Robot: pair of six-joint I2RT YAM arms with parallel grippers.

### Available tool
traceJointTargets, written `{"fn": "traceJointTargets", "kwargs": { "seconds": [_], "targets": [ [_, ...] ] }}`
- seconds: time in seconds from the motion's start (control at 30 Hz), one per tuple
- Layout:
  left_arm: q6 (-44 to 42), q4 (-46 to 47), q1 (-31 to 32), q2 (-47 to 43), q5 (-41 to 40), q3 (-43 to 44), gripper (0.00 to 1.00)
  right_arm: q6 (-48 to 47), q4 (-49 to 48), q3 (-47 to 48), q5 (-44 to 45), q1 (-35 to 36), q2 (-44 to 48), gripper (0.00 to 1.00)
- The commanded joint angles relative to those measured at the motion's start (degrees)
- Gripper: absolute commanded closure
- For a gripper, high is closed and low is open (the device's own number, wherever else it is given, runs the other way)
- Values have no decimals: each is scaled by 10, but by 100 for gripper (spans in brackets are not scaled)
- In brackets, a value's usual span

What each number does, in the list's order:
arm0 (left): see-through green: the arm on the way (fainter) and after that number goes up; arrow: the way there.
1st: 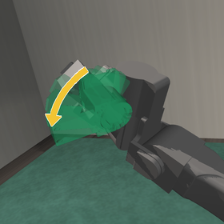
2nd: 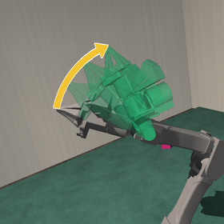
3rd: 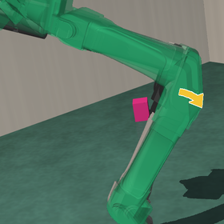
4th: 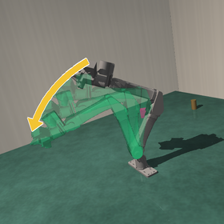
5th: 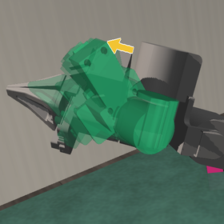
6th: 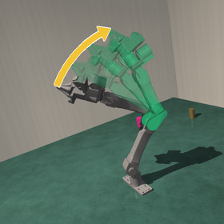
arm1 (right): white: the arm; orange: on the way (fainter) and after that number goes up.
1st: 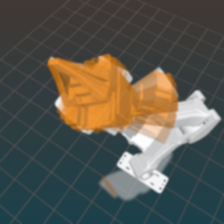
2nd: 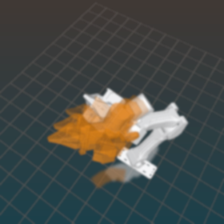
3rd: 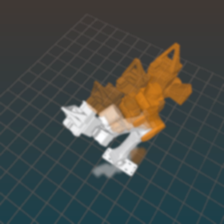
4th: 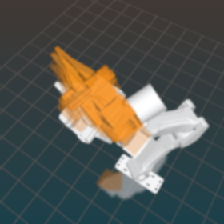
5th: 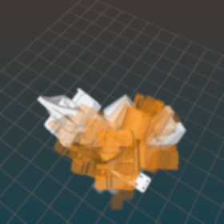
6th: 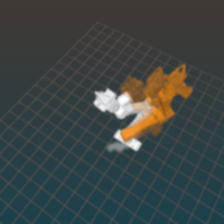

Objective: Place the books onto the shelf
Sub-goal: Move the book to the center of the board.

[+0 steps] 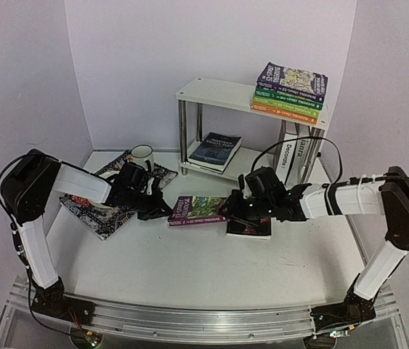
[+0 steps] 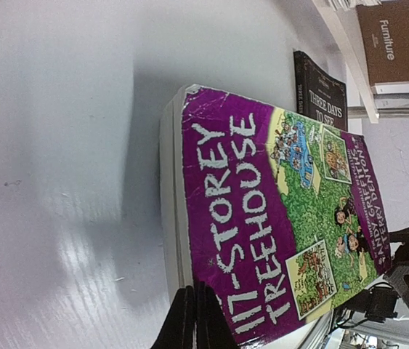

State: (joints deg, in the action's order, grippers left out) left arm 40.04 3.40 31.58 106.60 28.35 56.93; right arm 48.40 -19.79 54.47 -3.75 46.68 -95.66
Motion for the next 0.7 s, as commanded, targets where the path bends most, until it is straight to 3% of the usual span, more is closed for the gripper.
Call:
{"fn": "traceJointTargets", "kwargs": {
  "seconds": [0.0, 0.3, 0.47, 0.67],
  "targets": [
    [4, 64, 34, 7, 71, 16, 100, -6, 6, -19, 7, 12, 39, 54],
    [-9, 65, 47, 39, 72, 24, 100, 29, 32, -85, 22, 11, 63, 51],
    [-17, 64, 47, 40, 64, 22, 100, 46, 32, -97, 1, 3, 64, 38],
    [-31, 61, 47, 29, 42, 17, 97, 60, 17, -116, -34, -22, 71, 36]
  ]
}}
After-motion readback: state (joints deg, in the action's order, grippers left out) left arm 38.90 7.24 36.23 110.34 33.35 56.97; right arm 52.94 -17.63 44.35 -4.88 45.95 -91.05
